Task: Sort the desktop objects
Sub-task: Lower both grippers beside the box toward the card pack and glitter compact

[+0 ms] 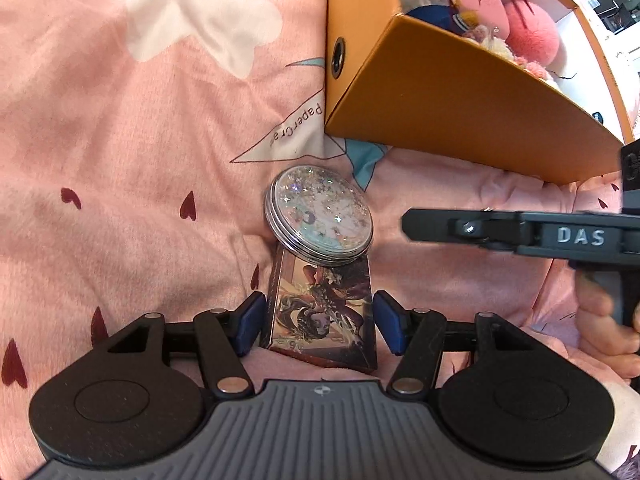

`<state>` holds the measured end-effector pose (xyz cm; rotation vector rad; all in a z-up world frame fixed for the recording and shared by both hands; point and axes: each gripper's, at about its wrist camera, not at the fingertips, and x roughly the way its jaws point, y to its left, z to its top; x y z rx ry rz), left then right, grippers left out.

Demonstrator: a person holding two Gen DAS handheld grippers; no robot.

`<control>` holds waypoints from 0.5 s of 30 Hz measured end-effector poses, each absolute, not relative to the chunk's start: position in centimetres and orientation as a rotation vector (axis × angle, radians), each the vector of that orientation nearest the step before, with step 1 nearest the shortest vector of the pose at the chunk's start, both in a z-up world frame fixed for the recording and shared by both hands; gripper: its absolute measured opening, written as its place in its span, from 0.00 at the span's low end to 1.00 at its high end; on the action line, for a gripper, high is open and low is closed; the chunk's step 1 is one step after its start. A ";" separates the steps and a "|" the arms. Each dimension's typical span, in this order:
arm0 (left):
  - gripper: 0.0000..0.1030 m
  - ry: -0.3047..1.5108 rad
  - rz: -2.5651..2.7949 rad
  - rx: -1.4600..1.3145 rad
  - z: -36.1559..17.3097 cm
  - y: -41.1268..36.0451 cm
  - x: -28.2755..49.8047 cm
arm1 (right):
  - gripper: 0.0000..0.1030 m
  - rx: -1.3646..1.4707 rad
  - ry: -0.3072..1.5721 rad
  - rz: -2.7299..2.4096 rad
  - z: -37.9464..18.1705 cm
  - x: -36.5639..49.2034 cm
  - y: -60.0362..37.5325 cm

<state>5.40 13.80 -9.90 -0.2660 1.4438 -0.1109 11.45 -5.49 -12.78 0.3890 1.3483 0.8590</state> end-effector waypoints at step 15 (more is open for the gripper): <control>0.43 1.344 -0.138 -0.229 -7.7 12.9 4.6 | 0.52 0.533 1.516 0.747 -17.4 12.7 -4.1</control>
